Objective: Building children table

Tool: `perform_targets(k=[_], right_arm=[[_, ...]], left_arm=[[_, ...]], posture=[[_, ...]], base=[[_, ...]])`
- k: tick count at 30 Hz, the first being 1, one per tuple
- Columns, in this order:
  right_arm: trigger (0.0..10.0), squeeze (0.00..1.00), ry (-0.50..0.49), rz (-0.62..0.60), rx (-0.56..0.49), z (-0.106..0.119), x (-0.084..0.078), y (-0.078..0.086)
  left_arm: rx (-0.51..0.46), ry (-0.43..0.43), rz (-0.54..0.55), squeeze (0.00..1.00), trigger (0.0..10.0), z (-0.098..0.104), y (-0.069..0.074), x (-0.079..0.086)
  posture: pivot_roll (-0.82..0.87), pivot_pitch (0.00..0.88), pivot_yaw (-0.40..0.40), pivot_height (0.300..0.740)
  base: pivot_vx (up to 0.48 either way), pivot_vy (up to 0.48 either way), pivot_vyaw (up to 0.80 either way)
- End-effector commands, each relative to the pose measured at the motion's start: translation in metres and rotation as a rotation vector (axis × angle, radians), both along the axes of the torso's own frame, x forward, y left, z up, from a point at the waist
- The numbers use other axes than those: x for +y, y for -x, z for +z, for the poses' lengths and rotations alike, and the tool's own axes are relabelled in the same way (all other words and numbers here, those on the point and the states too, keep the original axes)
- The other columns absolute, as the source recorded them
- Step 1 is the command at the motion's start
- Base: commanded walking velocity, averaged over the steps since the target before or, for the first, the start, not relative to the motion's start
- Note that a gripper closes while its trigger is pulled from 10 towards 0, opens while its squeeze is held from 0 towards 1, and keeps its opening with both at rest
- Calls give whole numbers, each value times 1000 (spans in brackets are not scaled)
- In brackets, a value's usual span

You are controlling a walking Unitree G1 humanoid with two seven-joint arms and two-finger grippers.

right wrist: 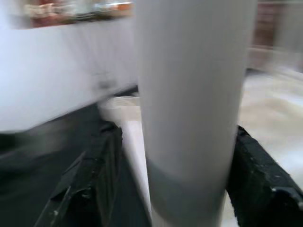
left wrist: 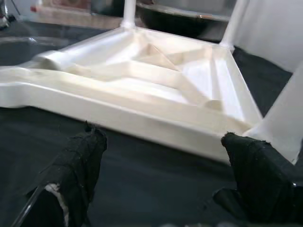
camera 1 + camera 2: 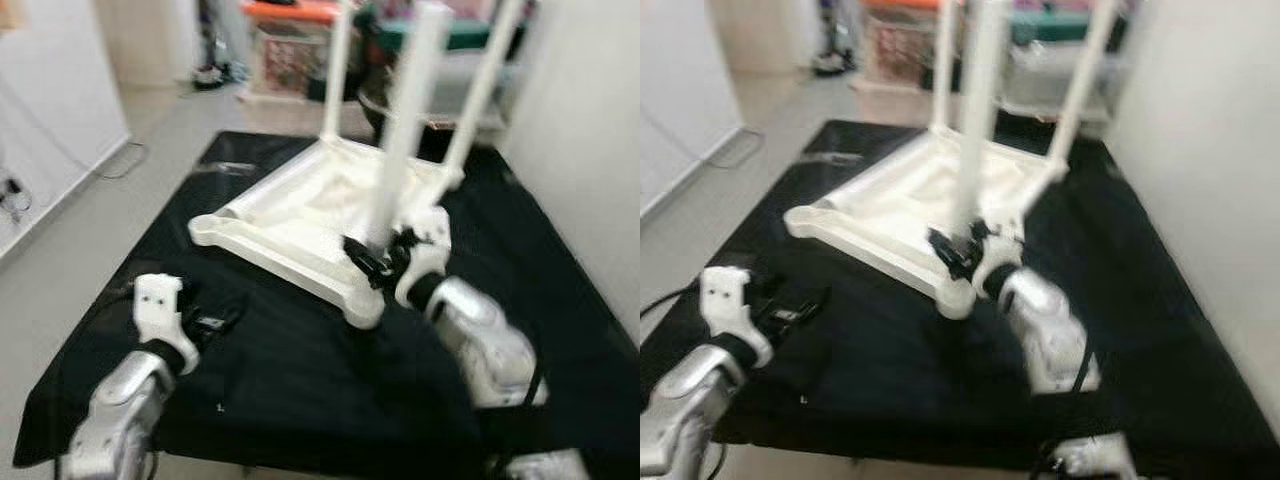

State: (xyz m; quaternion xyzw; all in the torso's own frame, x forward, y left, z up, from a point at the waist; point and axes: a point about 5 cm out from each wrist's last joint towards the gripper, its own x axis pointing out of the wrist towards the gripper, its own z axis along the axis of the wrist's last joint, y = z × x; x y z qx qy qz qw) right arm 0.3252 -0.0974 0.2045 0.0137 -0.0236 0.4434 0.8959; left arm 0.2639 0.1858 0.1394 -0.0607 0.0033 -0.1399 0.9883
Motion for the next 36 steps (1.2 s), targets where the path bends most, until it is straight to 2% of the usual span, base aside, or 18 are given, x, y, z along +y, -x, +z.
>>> perform_targets(k=[1, 3, 4, 8, 9, 10, 12, 13, 14, 17, 18, 23, 24, 25, 28, 29, 32, 36], right_arm=[[10000, 0, -9, 266, -36, 4, 33, 10], [10000, 0, -1, 343, 6, -4, 41, 9], [0, 0, -6, 275, 34, -9, 44, 1], [0, 0, 29, 58, 73, -21, 46, -15], [0, 0, 72, -226, 119, -29, 38, -33], [0, 0, 72, -226, 119, -29, 38, -33], [0, 0, 70, -876, 292, -60, -23, -40], [0, 0, 70, -876, 292, -60, -23, -40], [0, 0, 86, -1059, 340, -73, -51, -26], [0, 0, 97, -1138, 354, -79, -66, -14], [10000, 0, 100, -1146, 280, -71, -74, -1], [10000, 0, 40, -1045, 143, -42, -76, 17], [10000, 337, -43, -947, 113, -31, -68, 13], [10000, 1000, -116, -860, 78, -19, -60, 8], [10000, 1000, -202, -688, 103, -8, -44, -3], [10000, 0, -174, -477, 127, 4, -30, -18], [10000, 0, -155, -292, 64, 19, -26, -29], [10000, 0, -64, 61, 38, 6, -11, -15]], left_arm=[[15, -2, 6, 0, 10000, -4, 3, 2], [14, -2, 13, 0, 10000, -5, 4, 2], [14, -3, 18, 0, 10000, -5, 5, 3], [15, -7, 23, 0, 10000, -6, 6, 4], [15, -9, 25, 0, 10000, -6, 7, 4], [15, -9, 25, 0, 10000, -6, 7, 4], [15, -8, 31, 0, 10000, -6, 9, 5], [15, -8, 31, 0, 10000, -6, 9, 5], [16, -8, 33, 0, 10000, -5, 9, 6], [16, -9, 33, 0, 10000, -5, 9, 6], [17, -8, 31, 0, 10000, -5, 7, 7], [18, -8, 26, 0, 10000, -4, 3, 8], [17, -9, 26, 0, 10000, -4, 2, 7], [16, -10, 28, 0, 10000, -5, 2, 7], [15, -10, 29, 0, 10000, -5, 2, 7], [15, -13, 32, 0, 10000, -6, 3, 7], [15, -16, 32, 0, 10000, -6, 4, 7], [15, -16, 27, 0, 10000, -7, 4, 7]], posture=[[43, 0, -59, 740], [59, 0, -68, 740], [59, 0, -68, 740], [91, 0, -80, 740], [91, 0, -80, 740], [91, 0, -80, 740], [88, 0, -75, 740], [88, 0, -75, 740], [77, 0, -67, 740], [77, 0, -67, 740], [57, 0, -61, 740], [46, 0, -58, 740], [50, 0, -61, 740], [55, 0, -64, 740], [67, 0, -65, 740], [73, 0, -65, 740], [81, 0, -67, 740], [88, 0, -69, 740]], base=[[0, 0, 0], [0, 0, 0], [0, 0, 0], [0, 0, 0], [0, 0, 0], [0, 0, 0], [0, 0, 0], [0, 0, 0], [0, 0, 0], [0, 0, 0], [0, 0, 0], [0, 0, 0], [0, 0, 0], [0, 0, 0], [0, 0, 0], [0, 0, 0], [0, 0, 0], [0, 0, 0]])
